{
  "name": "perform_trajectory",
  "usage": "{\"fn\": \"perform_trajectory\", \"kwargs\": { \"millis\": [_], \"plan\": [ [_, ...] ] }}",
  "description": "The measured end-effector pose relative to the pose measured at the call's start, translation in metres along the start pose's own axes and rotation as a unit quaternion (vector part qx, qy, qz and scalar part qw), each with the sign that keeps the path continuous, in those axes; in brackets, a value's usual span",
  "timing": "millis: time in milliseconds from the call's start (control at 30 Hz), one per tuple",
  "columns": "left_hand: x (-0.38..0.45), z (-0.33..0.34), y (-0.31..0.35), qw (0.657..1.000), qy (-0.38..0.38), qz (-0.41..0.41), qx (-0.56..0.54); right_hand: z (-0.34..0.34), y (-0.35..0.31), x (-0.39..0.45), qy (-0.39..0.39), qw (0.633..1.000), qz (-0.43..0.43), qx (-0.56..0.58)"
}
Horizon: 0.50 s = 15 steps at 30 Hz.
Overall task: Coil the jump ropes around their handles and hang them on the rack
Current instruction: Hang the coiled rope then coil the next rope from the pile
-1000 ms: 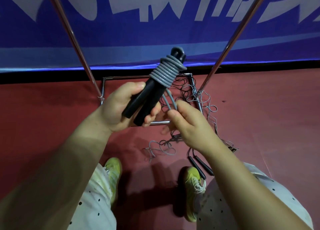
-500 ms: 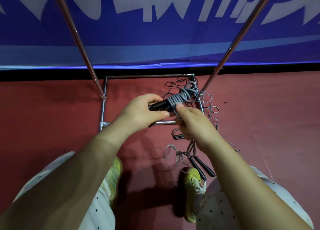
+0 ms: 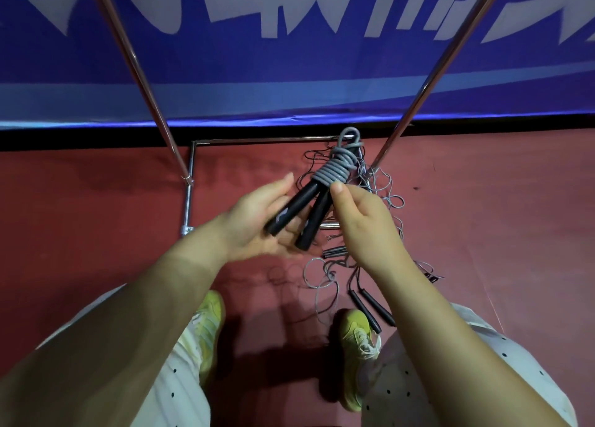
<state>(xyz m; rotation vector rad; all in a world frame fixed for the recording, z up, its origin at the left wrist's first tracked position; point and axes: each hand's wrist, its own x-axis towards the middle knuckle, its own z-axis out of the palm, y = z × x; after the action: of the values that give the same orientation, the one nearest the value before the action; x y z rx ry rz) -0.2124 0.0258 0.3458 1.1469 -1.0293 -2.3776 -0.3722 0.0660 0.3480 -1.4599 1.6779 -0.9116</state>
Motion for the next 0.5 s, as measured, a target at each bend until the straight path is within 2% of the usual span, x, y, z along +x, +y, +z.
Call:
{"fn": "perform_trajectory", "kwargs": {
  "millis": [100, 200, 300, 367, 433, 500],
  "plan": [
    [-0.002, 0.004, -0.006, 0.989, -0.105, -0.048, -0.092, 0.000, 0.002, 0.001, -0.031, 0.998, -0.012, 0.053],
    [-0.002, 0.008, -0.006, 0.986, -0.117, -0.052, -0.105, -0.002, 0.002, 0.002, -0.048, 0.996, -0.020, 0.066],
    [0.001, 0.010, -0.003, 0.998, -0.049, -0.042, -0.025, -0.007, 0.005, 0.002, -0.043, 0.999, -0.017, -0.006],
    [0.006, 0.012, -0.006, 0.994, 0.058, -0.002, 0.098, -0.004, 0.006, 0.002, -0.051, 0.987, 0.013, -0.150],
    [0.011, 0.013, -0.009, 0.957, 0.159, 0.038, 0.239, 0.005, 0.010, 0.001, -0.056, 0.964, 0.043, -0.257],
    [0.015, 0.011, -0.011, 0.931, 0.191, 0.058, 0.305, 0.009, 0.010, 0.000, -0.061, 0.963, 0.055, -0.257]
  ]
}}
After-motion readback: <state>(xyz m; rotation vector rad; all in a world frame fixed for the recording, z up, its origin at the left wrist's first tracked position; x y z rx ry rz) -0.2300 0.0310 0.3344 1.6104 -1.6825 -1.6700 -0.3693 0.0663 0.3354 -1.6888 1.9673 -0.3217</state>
